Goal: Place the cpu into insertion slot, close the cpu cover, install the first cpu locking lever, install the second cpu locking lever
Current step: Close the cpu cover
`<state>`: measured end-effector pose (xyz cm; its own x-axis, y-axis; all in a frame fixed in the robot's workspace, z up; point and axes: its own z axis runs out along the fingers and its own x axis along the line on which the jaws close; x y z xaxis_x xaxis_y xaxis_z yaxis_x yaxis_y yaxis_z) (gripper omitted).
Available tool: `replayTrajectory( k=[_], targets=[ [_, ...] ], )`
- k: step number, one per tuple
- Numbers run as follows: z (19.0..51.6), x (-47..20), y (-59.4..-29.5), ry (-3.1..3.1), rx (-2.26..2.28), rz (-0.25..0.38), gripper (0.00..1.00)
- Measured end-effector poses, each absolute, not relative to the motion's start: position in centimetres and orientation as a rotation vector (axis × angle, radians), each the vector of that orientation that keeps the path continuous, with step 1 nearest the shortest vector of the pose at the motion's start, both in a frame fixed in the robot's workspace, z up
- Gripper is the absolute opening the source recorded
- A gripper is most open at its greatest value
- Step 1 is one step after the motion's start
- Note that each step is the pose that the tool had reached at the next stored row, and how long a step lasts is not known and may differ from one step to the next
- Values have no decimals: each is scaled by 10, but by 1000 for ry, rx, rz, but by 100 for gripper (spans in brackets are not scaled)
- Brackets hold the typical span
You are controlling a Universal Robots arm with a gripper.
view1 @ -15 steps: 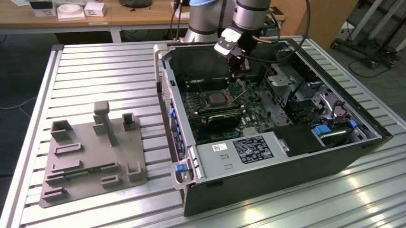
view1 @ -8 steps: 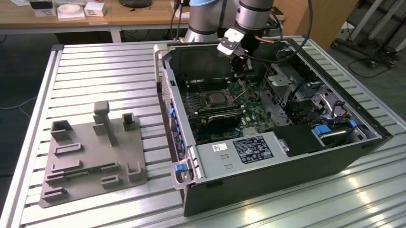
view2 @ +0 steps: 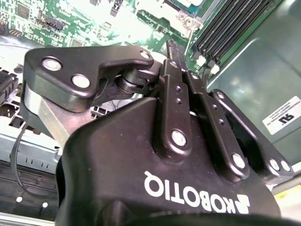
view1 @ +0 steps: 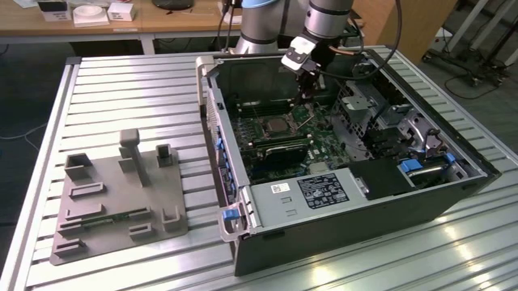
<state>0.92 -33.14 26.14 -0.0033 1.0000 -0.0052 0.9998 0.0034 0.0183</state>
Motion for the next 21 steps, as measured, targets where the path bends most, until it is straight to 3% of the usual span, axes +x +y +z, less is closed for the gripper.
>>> replayTrajectory(
  k=[21],
  targets=[
    [259, 29, -327, 2213, 2206, 14, 10]
  ],
)
